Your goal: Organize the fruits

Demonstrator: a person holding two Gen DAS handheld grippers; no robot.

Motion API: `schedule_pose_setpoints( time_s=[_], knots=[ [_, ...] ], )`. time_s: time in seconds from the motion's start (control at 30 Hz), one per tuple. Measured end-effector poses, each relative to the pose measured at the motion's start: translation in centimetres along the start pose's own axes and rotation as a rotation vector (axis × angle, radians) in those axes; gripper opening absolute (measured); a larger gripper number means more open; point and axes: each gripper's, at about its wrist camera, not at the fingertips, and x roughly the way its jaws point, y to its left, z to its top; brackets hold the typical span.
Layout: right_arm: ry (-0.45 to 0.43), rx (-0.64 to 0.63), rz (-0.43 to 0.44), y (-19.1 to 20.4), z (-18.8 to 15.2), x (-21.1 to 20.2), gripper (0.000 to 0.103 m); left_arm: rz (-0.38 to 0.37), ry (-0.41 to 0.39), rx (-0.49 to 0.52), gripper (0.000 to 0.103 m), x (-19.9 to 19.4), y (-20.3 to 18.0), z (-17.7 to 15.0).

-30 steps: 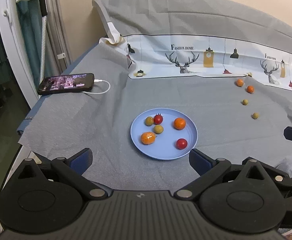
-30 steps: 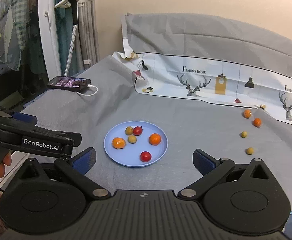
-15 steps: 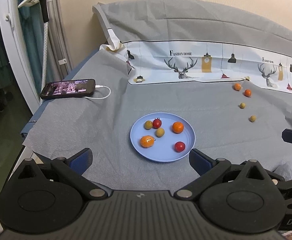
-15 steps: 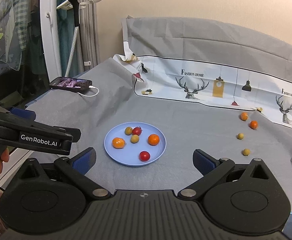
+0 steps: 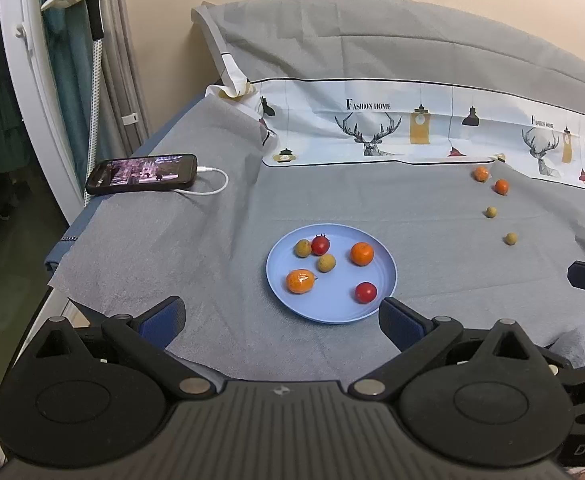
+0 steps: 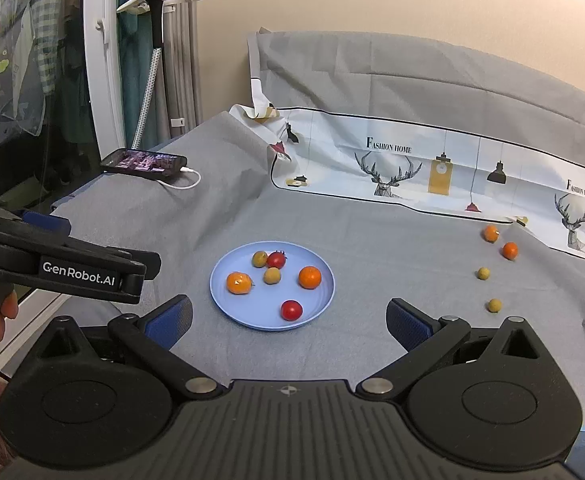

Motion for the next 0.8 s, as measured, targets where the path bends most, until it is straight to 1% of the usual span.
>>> schedule_pose_setpoints(
  time_s=[0.47, 0.8],
  knots=[
    [0.053, 0.03, 0.019, -0.7, -0.4, 1.7, 0.102, 0.019, 0.043, 0.021, 0.103, 1.8, -0.4, 0.3],
    [0.101, 0.083, 0.029, -2.1, -1.0, 3.6, 0.102, 0.034, 0.105, 0.062, 0.103, 4.5, -1.6, 1.1]
  ],
)
